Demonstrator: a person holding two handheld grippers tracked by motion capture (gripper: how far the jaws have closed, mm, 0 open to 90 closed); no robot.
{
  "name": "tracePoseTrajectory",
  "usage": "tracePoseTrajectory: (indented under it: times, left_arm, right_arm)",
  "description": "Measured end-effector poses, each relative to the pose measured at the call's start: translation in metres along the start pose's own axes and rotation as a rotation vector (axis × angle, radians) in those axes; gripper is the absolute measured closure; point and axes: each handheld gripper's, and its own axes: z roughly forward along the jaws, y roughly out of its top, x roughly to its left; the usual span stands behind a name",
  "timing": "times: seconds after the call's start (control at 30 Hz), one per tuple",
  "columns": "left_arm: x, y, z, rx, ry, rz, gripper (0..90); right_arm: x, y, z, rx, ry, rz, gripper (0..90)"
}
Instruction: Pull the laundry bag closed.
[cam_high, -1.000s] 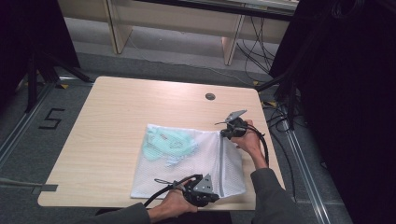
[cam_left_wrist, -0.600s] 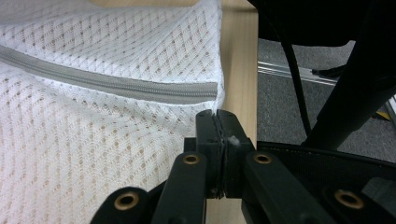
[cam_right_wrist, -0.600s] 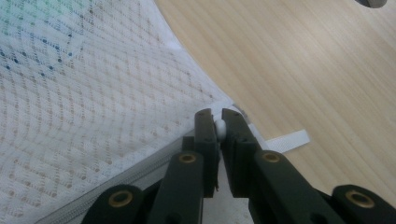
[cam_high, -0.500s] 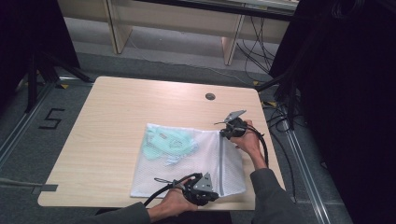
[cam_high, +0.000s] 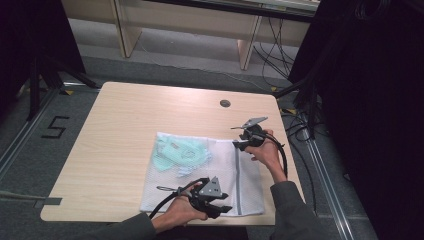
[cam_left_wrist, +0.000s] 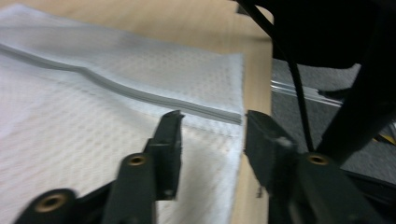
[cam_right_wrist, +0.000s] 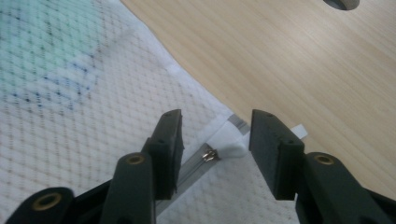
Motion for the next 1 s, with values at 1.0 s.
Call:
tracePoseTrajectory:
  times: [1.0]
  left_arm:
    - [0.048,-0.033,-0.122,-0.055,0.225,-0.188,28.5]
  right_arm:
    - [0.059,-0.048,-0.053,-0.059,0.108,0.032,37.4]
